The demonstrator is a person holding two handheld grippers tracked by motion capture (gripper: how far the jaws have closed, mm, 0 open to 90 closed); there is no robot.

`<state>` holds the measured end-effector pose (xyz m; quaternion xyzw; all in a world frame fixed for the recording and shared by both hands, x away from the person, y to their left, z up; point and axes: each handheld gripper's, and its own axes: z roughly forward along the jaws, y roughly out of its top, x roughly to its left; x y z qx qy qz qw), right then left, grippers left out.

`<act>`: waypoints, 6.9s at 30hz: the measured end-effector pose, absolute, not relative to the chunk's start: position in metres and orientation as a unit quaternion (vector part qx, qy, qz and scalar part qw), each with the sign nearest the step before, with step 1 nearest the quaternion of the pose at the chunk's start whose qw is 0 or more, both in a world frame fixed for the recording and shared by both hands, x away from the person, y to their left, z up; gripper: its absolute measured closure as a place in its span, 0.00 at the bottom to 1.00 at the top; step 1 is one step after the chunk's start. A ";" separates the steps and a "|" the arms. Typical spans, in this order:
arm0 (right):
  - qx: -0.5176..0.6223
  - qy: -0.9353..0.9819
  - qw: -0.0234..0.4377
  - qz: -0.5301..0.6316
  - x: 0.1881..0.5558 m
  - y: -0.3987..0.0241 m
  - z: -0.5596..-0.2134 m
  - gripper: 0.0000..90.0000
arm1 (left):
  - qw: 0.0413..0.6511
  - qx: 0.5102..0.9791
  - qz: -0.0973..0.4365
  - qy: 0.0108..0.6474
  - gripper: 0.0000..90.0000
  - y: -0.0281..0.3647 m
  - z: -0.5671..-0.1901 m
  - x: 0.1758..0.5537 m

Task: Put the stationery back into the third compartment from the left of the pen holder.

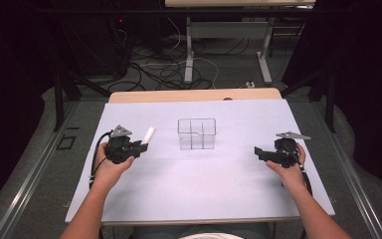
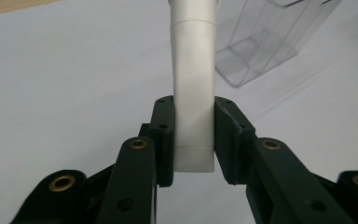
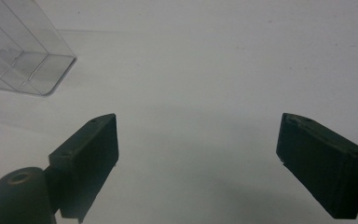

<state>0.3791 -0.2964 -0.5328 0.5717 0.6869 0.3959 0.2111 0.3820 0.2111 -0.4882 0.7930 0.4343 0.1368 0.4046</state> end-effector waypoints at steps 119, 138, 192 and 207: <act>0.581 0.569 -0.160 0.559 0.362 -0.171 -0.538 0.73 | 0.517 0.771 -0.034 0.370 0.79 0.056 -0.536 0.335; 0.586 0.568 -0.153 0.557 0.363 -0.173 -0.538 0.74 | 0.504 0.778 -0.048 0.371 0.66 0.056 -0.540 0.334; 0.502 0.659 0.164 0.536 0.418 -0.176 -0.441 0.74 | 0.442 0.784 0.106 0.422 0.11 0.096 -0.539 0.355; 0.468 0.686 0.230 0.508 0.435 -0.136 -0.443 0.74 | 0.440 0.768 0.122 0.450 0.00 0.118 -0.534 0.364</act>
